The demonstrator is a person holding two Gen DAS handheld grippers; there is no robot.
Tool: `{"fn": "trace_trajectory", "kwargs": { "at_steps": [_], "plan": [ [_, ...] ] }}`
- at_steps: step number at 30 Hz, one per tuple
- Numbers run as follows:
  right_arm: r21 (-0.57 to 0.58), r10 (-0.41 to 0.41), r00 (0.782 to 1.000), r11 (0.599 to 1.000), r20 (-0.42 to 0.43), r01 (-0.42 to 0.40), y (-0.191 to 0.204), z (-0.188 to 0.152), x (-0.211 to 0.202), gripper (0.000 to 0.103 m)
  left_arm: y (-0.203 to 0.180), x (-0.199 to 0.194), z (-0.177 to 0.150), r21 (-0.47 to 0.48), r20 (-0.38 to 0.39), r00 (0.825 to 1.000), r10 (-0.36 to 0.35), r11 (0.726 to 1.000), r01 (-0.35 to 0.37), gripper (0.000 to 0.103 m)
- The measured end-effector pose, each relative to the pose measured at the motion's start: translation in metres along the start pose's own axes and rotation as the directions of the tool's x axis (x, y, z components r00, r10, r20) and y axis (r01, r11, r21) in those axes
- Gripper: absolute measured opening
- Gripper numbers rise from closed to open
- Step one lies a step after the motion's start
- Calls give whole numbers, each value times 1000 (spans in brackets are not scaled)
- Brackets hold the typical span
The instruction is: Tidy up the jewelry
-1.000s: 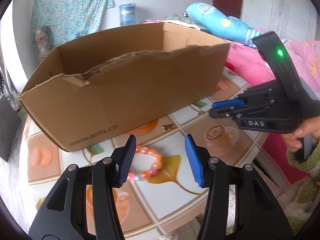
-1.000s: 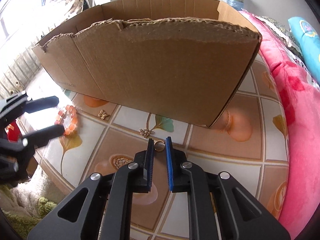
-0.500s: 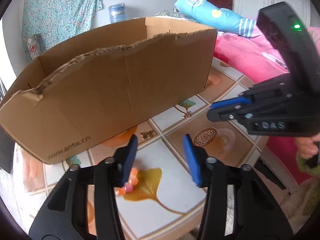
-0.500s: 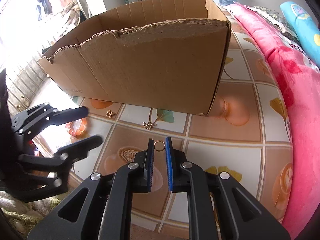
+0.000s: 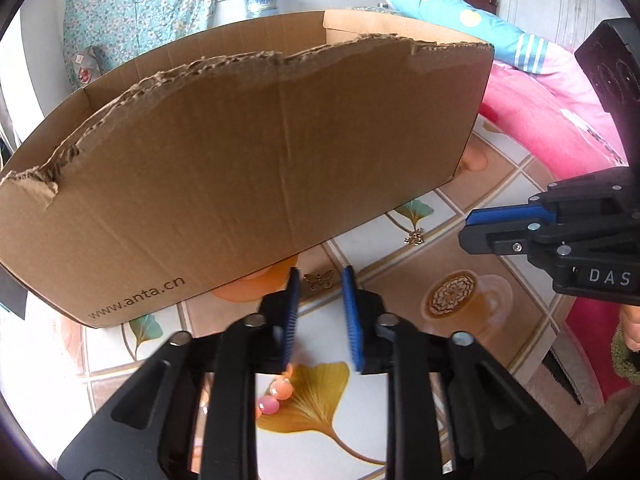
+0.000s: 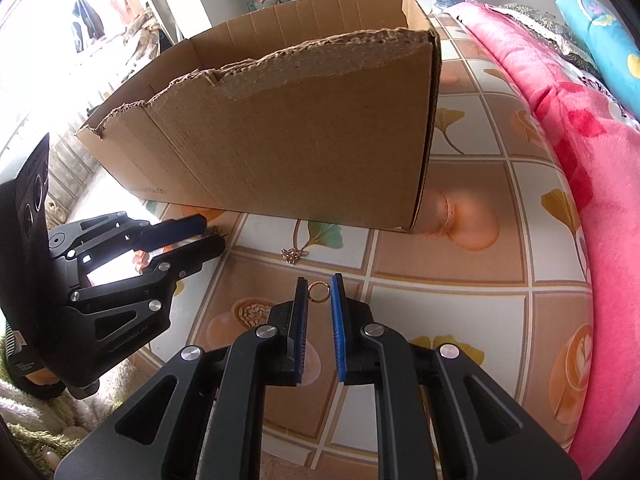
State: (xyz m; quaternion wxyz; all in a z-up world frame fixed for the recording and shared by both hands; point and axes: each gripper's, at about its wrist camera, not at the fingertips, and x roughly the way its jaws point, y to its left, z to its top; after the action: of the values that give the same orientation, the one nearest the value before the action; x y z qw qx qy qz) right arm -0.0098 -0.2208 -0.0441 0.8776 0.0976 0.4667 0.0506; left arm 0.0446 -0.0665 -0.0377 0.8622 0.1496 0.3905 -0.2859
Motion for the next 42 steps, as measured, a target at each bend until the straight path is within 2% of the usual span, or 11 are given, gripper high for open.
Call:
{"fn": "trace_trajectory", "kwargs": {
  "at_steps": [3,11,12,20,27,35,36,39,42],
  "plan": [
    [4,5,1000,1000,3,-5,-2,0,0,12,-6,4,2,15,1,1000,0,1000,0,8],
    [14,10,1000,1000,14,-10,-3,0,-3,12,-9,3,0,22,2,1000,-5,1000,5,7],
    [13,10,1000,1000,16,-11,-3,1,-4,12,-9,2,-1,26,1,1000,-10,1000,10,0],
    [-2,7,1000,1000,25,-7,1,0,-10,12,-11,-7,-6,20,7,999,-34,999,34,0],
    [-2,17,1000,1000,20,-17,2,0,-8,12,-3,0,-2,21,-7,999,32,999,-32,0],
    [7,31,999,999,25,-31,1,2,-9,12,-10,-2,-2,27,-10,1000,4,1000,-4,0],
    [8,33,999,999,24,-33,0,2,-8,12,-10,-3,-2,24,-8,1000,5,1000,-4,3],
    [8,34,999,999,20,-34,0,2,-6,12,-8,-6,-1,8,7,1000,3,1000,-3,25],
    [12,35,999,999,18,-35,-1,2,-5,12,-10,-7,1,9,11,1000,1,1000,-1,28]
  ]
}}
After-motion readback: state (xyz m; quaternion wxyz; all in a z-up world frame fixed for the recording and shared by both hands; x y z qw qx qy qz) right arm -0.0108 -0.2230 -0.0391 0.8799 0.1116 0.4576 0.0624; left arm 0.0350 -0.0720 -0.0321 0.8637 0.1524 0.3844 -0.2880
